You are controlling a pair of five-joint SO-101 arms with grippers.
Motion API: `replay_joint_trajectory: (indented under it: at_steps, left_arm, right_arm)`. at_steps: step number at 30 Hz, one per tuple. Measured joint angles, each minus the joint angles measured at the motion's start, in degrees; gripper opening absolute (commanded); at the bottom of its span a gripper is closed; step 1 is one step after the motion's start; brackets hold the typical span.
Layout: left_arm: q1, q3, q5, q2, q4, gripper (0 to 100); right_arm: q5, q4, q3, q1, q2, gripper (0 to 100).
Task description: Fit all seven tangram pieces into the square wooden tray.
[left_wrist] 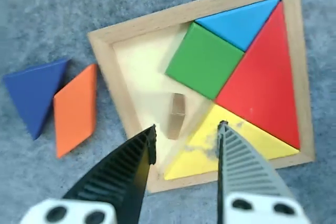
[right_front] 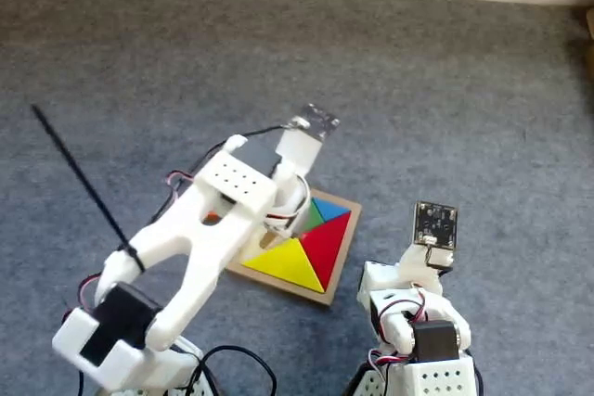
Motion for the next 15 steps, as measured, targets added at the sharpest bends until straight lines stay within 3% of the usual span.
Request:
replay_joint_trajectory:
  at_steps: [5,15]
  left_arm:
    - [-5.45,2.55,-0.62,-0.79,-1.05,19]
    - [-9.58,7.03,-2.99,-0.79,-7.03,19]
  right_arm:
    - [0.0,0.0,0.0,0.0,0.0,0.6]
    - [0.0,0.0,0.0,0.0,0.0,0.6]
